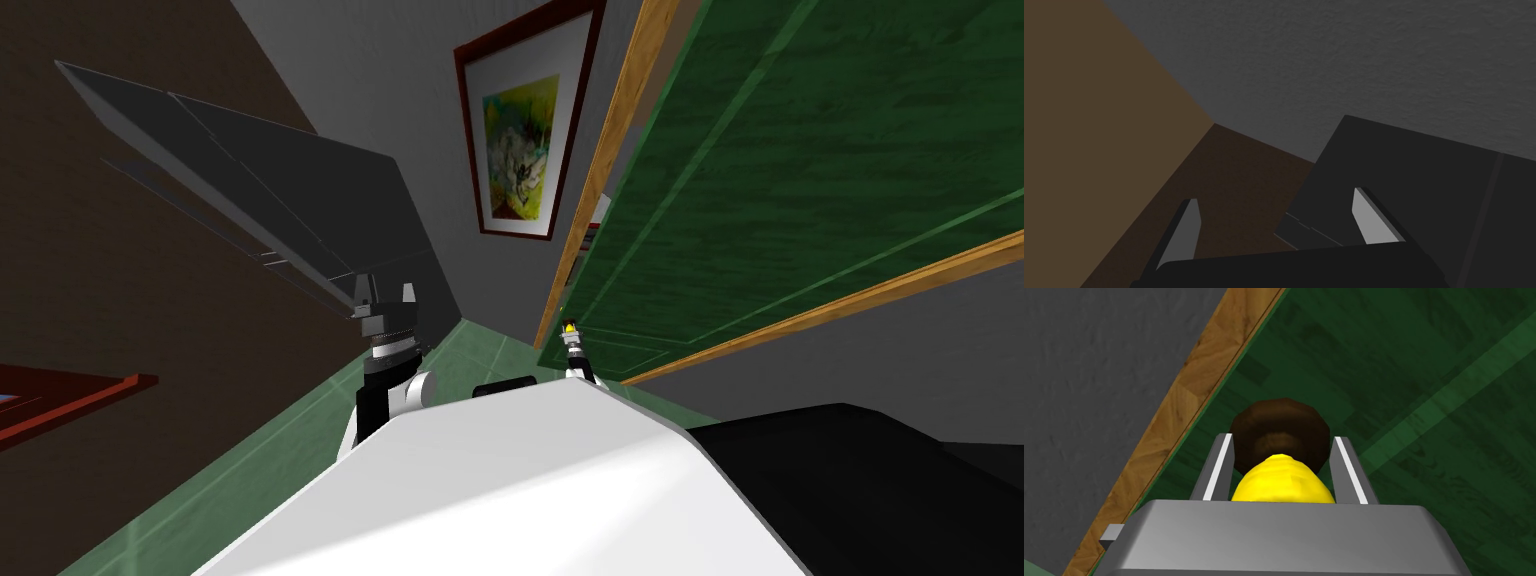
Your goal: Pull the door open
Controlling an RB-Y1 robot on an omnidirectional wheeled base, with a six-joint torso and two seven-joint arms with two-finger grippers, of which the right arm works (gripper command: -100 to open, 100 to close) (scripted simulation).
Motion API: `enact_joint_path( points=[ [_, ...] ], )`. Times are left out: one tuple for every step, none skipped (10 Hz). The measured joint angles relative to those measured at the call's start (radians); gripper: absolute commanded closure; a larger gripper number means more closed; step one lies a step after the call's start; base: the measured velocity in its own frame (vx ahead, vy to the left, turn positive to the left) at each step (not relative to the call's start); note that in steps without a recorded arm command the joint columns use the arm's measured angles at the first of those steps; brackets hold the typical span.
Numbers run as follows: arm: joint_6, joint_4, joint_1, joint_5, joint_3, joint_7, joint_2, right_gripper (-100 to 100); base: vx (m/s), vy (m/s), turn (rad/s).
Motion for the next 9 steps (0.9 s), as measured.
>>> enact_joint_path(
  points=[
    [0.0, 0.003, -0.005, -0.004, 0.001, -0.026, 0.0, 100, -0.034, -0.014, 0.036],
    [0.0, 0.006, -0.009, -0.009, 0.003, -0.055, 0.0, 100, -0.025, -0.008, 0.019],
    [0.0, 0.01, -0.013, -0.011, 0.004, -0.079, -0.002, 100, -0.029, -0.008, 0.021],
    [0.008, -0.004, -0.008, -0.015, 0.005, -0.105, -0.003, 100, -0.04, -0.017, 0.033],
    [0.009, -0.007, -0.008, -0.02, 0.006, -0.132, -0.004, 100, -0.026, -0.012, 0.016],
    [0.007, -0.003, -0.012, -0.022, 0.008, -0.155, -0.004, 100, -0.02, -0.008, 0.021],
    [0.003, 0.005, -0.016, -0.024, 0.01, -0.185, -0.007, 100, -0.028, -0.014, 0.025],
    [0.006, -0.003, -0.014, -0.029, 0.011, -0.212, -0.006, 100, -0.021, -0.013, 0.008],
    [0.002, 0.007, -0.021, -0.03, 0.012, -0.233, -0.005, 100, -0.02, -0.008, 0.023]
  ],
)
